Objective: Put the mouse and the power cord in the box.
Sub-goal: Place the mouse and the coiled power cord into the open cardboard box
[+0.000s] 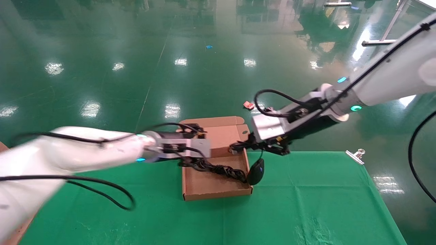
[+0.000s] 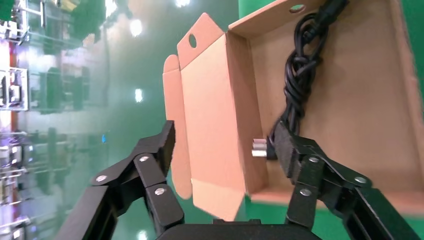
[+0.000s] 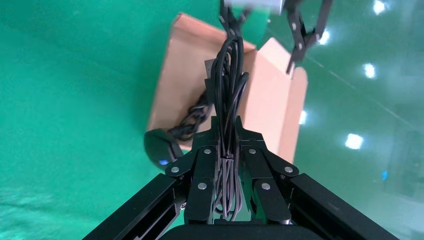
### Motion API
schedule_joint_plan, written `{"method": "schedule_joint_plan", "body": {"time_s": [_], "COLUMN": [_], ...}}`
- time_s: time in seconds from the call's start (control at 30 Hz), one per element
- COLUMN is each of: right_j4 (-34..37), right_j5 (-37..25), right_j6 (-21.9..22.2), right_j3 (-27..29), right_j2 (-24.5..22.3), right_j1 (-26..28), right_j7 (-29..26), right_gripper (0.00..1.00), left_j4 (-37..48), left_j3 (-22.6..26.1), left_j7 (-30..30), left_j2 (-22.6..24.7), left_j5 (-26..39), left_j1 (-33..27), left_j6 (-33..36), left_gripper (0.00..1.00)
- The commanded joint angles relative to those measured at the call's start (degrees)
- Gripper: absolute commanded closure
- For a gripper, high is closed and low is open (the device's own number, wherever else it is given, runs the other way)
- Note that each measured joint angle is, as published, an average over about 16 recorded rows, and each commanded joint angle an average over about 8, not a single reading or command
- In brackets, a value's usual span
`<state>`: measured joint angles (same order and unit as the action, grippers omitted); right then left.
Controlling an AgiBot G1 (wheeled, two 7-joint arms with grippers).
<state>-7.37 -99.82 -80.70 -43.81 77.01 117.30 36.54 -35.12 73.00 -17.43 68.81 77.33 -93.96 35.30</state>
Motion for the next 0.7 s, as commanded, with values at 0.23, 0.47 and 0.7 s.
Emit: {"method": "schedule_joint_plan", "body": {"time_s": [0.23,0.47,0.7], "right_j4": [-7.6,-18.0,-25.9], "right_j5": [1.2,4.3,8.1], "right_j6": [4.5,16.7,29.3], "right_j3": [-1.6,-6.1,-13.8], "right_j2": [1.5,1.8,1.9], "right_j1": [-3.7,-10.3,-16.2], "right_j7": [-4.2,-9.5,-14.2], "right_gripper": [1.0,1.0,1.0], "left_j4": [-2.1,-2.2,-2.5], "left_j3": [-6.4,-9.7,-11.0], "left_j7": [-10.7,-14.9,-16.0], "left_j2": [-11.6,-19.0,-24.0], "left_j5": [-10.3,-15.6,-17.8], "left_j1": [1.0,1.1,1.2], "left_j6": [10.1,16.6,20.1], "left_gripper": [0.0,0.0,0.0]}}
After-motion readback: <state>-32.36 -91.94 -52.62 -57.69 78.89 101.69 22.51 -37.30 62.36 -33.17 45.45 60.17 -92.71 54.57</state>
